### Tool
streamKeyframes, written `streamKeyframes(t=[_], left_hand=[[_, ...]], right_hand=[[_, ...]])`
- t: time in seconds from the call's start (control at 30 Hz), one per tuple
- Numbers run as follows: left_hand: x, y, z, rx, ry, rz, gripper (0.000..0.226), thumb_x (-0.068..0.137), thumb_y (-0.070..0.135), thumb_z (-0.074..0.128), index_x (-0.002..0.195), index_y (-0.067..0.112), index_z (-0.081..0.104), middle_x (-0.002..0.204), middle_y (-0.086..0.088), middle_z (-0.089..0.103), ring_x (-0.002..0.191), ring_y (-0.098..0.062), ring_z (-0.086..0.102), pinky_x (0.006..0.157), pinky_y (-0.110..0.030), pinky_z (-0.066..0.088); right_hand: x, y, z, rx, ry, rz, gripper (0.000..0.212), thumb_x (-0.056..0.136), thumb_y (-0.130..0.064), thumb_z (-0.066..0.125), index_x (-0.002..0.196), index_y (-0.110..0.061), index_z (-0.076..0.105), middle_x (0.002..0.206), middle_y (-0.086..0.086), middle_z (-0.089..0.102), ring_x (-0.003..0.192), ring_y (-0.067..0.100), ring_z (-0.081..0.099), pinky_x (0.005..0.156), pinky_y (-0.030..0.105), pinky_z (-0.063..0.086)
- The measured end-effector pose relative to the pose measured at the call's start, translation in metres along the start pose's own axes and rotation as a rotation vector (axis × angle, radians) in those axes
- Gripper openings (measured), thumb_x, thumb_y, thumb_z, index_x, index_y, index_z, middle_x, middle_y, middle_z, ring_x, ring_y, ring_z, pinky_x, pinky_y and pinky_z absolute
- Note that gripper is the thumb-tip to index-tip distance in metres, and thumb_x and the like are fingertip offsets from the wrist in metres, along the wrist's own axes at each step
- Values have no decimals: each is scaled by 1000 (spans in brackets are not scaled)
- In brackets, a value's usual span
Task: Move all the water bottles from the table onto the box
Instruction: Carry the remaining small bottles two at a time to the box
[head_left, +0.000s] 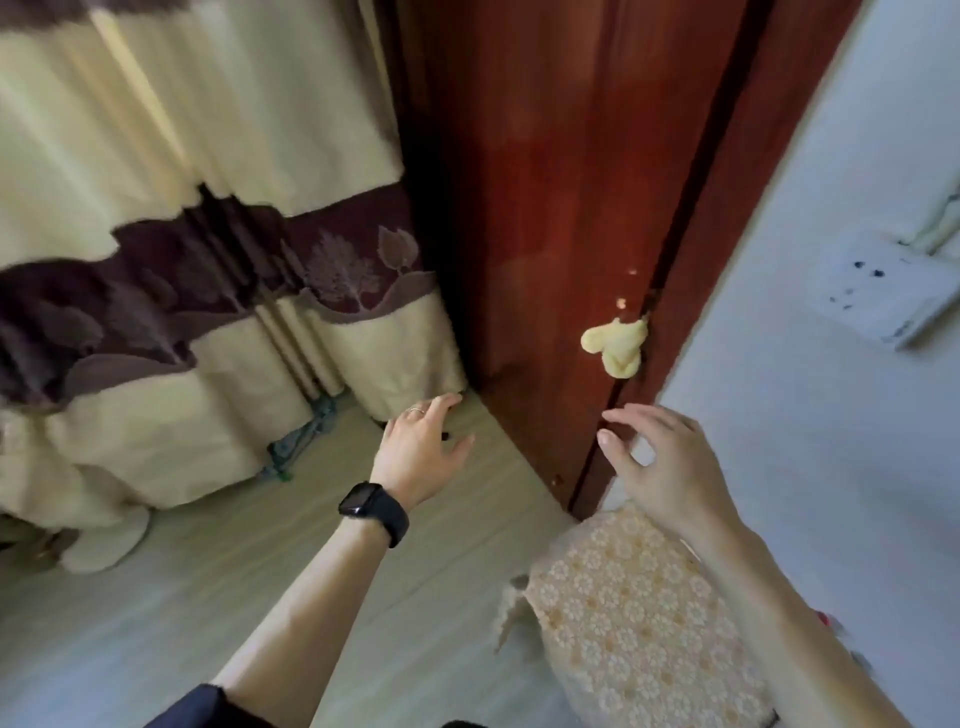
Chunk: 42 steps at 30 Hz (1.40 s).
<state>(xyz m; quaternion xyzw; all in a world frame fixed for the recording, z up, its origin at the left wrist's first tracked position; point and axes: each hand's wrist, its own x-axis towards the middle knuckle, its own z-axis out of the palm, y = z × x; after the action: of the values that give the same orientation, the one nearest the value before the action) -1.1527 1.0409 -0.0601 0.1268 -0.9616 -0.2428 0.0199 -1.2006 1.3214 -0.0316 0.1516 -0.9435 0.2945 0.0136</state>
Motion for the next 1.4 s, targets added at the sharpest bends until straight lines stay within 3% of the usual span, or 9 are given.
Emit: streamKeyframes(t=[0.17,0.23,0.33,0.53,0.63,0.87,1.03,1.27,1.4], left_hand=[[-92,-172,-100,64,231,-382,55,89,43,63,139,24,50,136,-6,59,126,-29,53,104,-41,41],[-147,-232,-136,102,312,-524,55,90,47,61,139,24,51,136,-8,60,125,-30,54,103,-42,42],[-240,-305,-182,149,446,-736,54,92,51,57,139,25,51,139,-6,58,128,-28,53,104,-45,42],[-410,-381,-240,136,653,-1133,51,94,50,54,139,25,51,138,-5,58,130,-25,50,106,-47,38],[-469,-399,-261,140,750,-1272,50,94,51,55,137,27,52,139,-3,58,131,-24,50,107,-47,39],[-540,-448,-328,229,858,-1469,51,92,56,54,137,31,51,143,5,53,134,-19,46,106,-43,38],[-564,-506,-403,321,899,-1551,50,91,55,56,135,32,53,142,5,54,134,-20,46,106,-44,36],[-611,-581,-486,374,1074,-1622,48,89,52,60,131,29,57,138,0,57,128,-25,51,105,-45,41],[-646,-627,-510,325,1133,-1664,58,80,62,49,131,33,55,137,2,56,128,-25,51,101,-48,45]], right_hand=[[17,-163,102,51,-193,-364,27,93,-34,68,117,-23,73,125,-2,67,127,22,50,108,18,21],[10,-233,150,77,-292,-520,27,92,-38,67,115,-25,73,123,-4,68,125,20,51,111,21,25],[-12,-341,218,108,-450,-749,45,87,-56,51,113,-26,73,117,-4,71,119,19,59,114,35,34],[-91,-533,299,157,-635,-1118,36,92,-51,60,123,-35,67,129,-9,64,135,23,42,118,32,27],[-136,-608,328,175,-703,-1293,46,87,-62,48,124,-39,64,126,-11,65,134,22,43,117,37,31],[-207,-756,381,245,-746,-1588,58,84,-71,34,128,-42,59,132,-13,61,135,22,44,115,41,34],[-222,-869,414,315,-751,-1663,43,93,-54,58,133,-40,59,139,-9,58,141,25,35,117,36,30],[-253,-1013,462,396,-778,-1749,45,93,-56,56,136,-41,56,142,-11,55,140,20,33,115,35,31],[-294,-1077,495,407,-808,-1807,45,93,-56,55,136,-42,55,143,-12,54,141,20,32,115,34,29]])
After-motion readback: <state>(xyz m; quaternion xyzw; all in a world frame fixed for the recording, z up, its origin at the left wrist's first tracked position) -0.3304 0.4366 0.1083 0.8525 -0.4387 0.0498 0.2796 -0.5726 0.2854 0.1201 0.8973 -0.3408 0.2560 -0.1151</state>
